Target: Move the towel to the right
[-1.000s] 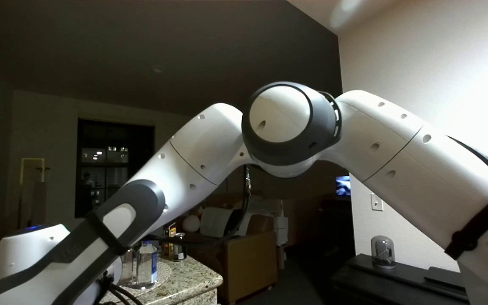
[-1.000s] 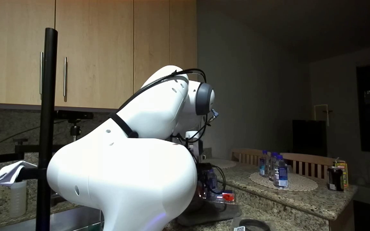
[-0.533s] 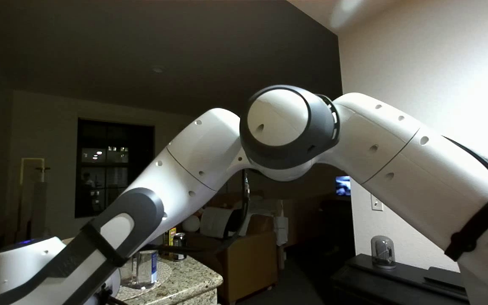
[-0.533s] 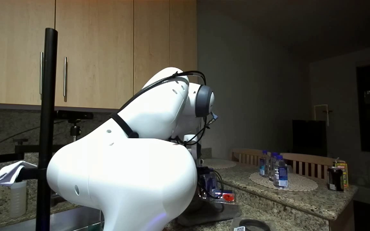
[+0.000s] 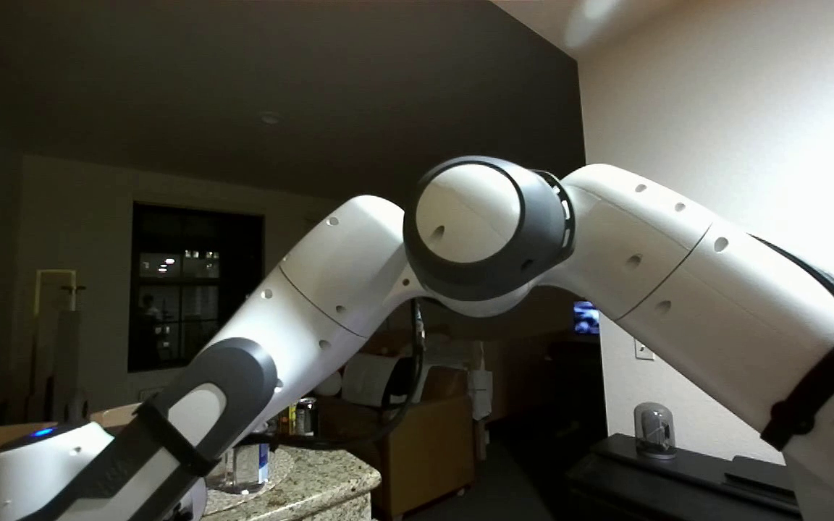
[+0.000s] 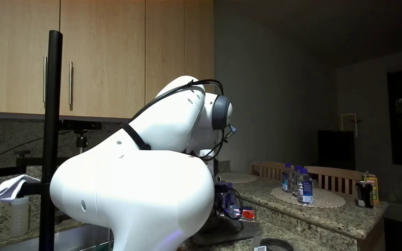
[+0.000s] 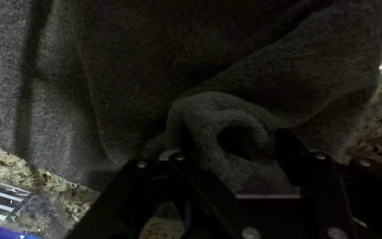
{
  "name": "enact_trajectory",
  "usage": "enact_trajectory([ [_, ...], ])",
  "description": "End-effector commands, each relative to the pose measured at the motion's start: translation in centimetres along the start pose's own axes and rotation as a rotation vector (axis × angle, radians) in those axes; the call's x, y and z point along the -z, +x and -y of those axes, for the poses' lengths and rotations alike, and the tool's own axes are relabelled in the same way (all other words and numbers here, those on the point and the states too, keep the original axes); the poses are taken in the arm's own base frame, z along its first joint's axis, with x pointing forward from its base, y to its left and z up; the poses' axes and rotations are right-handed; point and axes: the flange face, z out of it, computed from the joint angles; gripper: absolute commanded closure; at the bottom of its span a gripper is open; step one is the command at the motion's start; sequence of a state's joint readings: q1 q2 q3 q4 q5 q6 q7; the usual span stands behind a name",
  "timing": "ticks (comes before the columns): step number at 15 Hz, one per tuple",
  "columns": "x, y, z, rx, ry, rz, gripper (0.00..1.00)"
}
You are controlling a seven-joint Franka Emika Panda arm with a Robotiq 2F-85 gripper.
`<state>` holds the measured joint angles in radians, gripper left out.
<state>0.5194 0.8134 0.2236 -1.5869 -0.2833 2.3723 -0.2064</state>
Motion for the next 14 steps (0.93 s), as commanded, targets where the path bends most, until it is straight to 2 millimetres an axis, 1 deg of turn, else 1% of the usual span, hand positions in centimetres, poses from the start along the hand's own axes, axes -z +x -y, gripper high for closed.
enact_trajectory([
  [1,0.1,0.1,0.0,-0.011,-0.016,-0.008,0.64],
  [5,0.4,0.1,0.1,-0.010,-0.009,-0.005,0.90],
  [7,0.3,0.0,0.3,-0.007,0.004,0.004,0.93],
  [9,0.6,0.0,0.5,0.006,0.030,0.009,0.96],
  [10,0.8,0.1,0.6,0.008,0.057,0.010,0.93],
  [11,1.1,0.1,0.7,0.004,0.075,0.015,0.92],
  [14,2.9,0.5,0.9,-0.030,0.090,0.005,0.92],
])
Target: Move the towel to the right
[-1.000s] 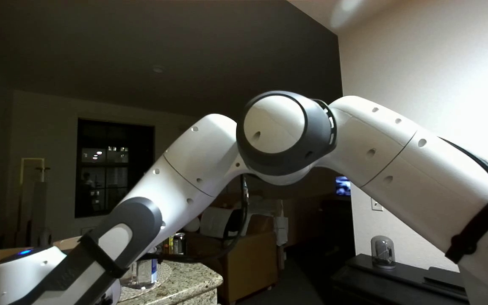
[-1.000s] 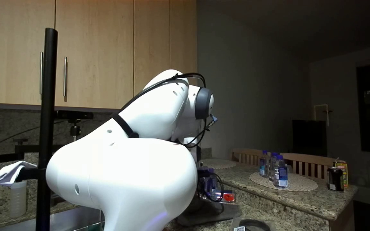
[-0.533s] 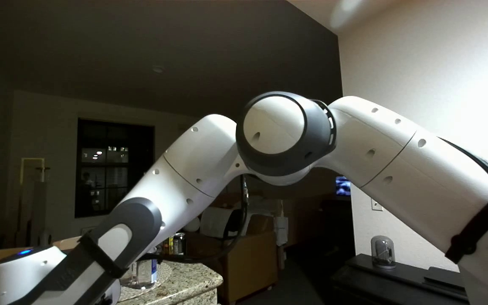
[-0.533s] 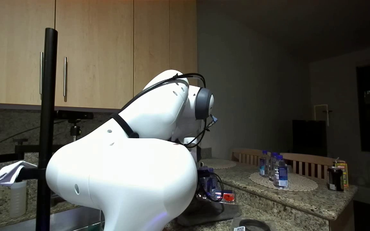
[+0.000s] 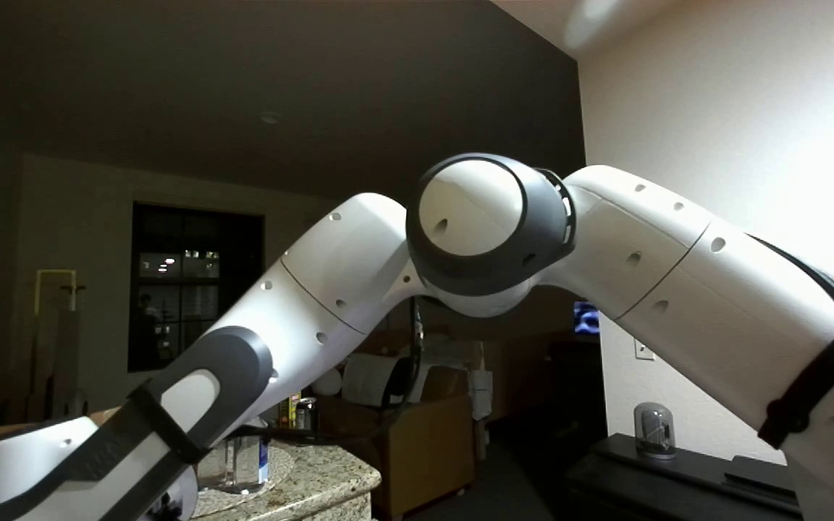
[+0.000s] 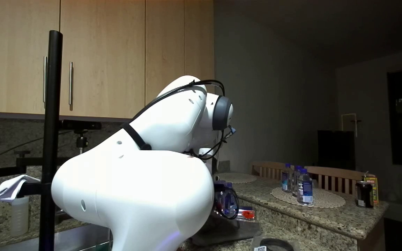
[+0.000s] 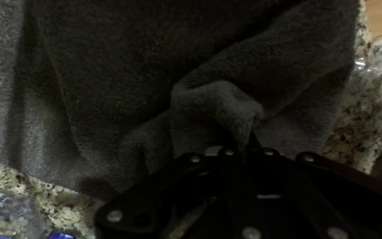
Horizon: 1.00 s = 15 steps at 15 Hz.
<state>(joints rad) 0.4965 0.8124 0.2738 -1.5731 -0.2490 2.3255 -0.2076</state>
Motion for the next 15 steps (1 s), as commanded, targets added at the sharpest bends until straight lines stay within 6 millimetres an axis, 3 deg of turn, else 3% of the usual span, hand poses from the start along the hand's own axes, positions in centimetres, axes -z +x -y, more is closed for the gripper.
enact_trajectory([
  [1,2.8,0.2,-0.1,-0.033,0.027,-0.008,0.92],
  [9,11.0,2.3,-0.2,-0.146,0.012,-0.107,0.91],
  [15,17.3,1.9,-0.3,-0.251,-0.034,-0.182,0.92],
])
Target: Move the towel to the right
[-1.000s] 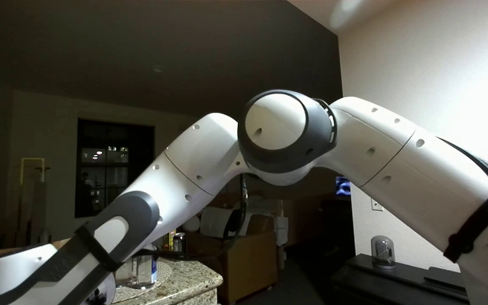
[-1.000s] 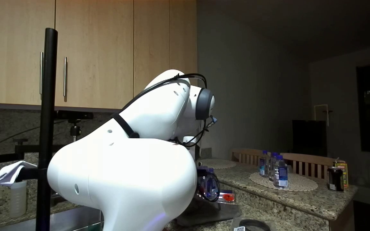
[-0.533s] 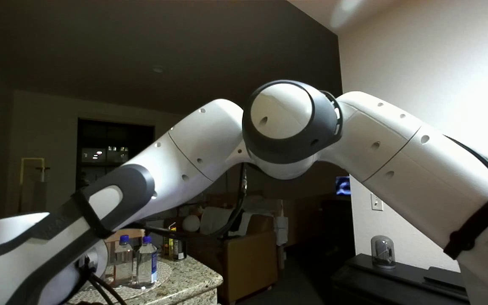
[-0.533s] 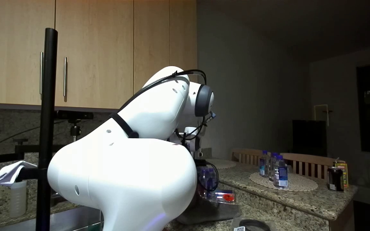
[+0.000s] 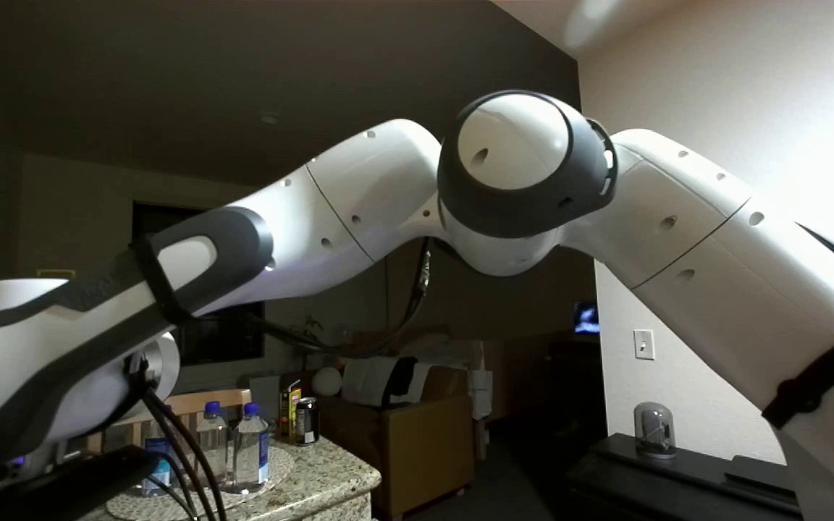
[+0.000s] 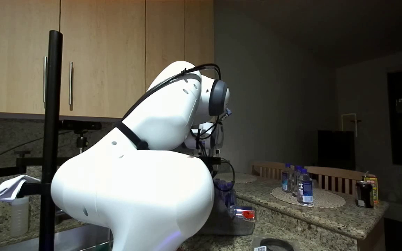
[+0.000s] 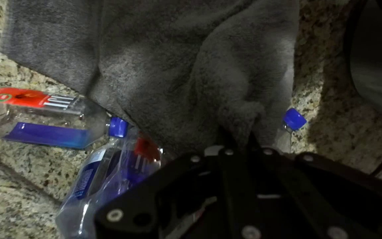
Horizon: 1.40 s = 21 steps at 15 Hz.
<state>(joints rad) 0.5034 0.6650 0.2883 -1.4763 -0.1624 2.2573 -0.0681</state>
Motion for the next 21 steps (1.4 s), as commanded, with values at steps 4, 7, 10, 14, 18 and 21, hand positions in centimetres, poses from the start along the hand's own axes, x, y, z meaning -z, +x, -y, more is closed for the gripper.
enact_trajectory([
  [4,6.4,-0.7,-2.1,-0.137,-0.053,-0.054,0.92],
  [7,8.0,-1.8,-4.2,-0.174,-0.061,-0.074,0.92],
  [10,9.5,-3.2,-6.8,-0.198,-0.066,-0.075,0.92],
  [14,12.0,-6.1,-10.7,-0.230,-0.049,-0.089,0.92],
  [18,14.4,-9.3,-13.6,-0.206,-0.003,-0.111,0.92],
  [21,15.8,-11.9,-15.4,-0.167,0.046,-0.121,0.92],
])
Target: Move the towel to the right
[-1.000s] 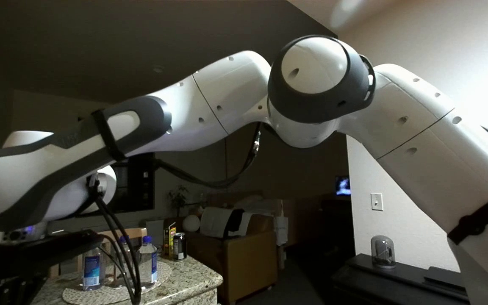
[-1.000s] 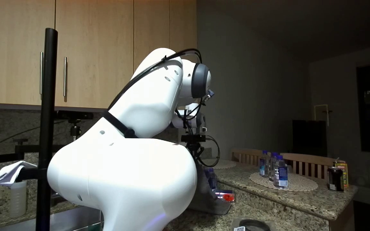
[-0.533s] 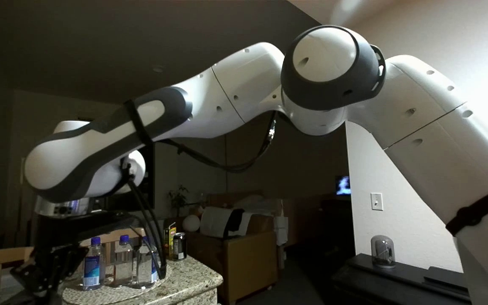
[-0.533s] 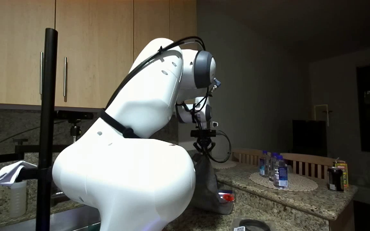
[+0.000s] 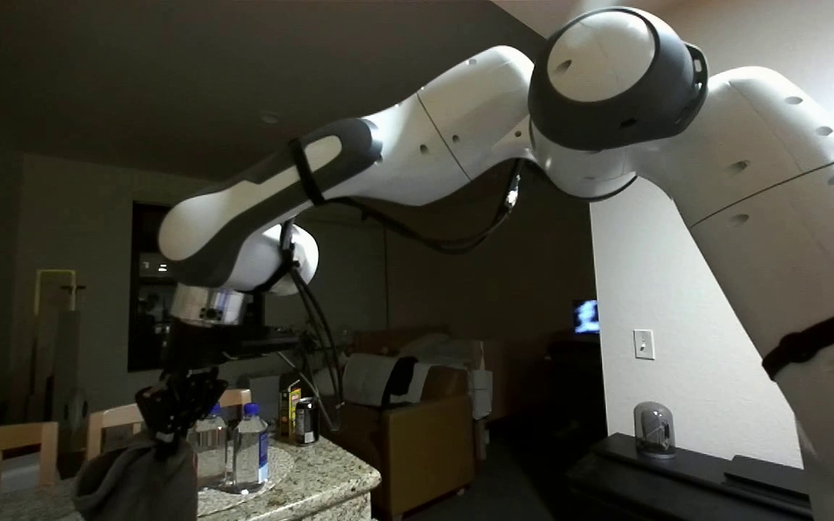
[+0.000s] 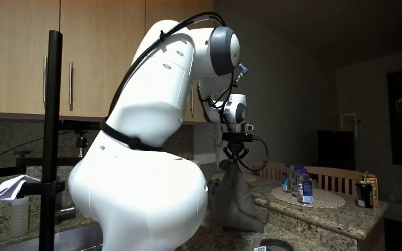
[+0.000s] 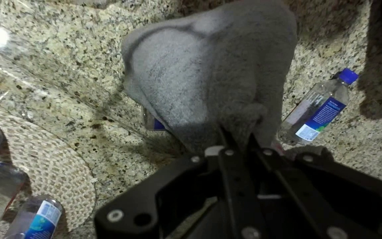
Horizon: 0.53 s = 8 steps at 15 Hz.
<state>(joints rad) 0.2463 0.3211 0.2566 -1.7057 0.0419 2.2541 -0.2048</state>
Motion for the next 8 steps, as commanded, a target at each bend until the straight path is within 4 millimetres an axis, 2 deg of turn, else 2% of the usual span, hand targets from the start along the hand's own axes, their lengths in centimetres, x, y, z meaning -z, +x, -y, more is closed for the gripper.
enact_trajectory([
  [1,2.3,-3.7,-2.0,0.050,0.065,0.003,0.92],
  [4,2.6,-6.1,-5.1,0.033,0.093,0.010,0.92],
  [8,0.9,-9.2,-9.3,-0.044,0.109,0.028,0.92],
])
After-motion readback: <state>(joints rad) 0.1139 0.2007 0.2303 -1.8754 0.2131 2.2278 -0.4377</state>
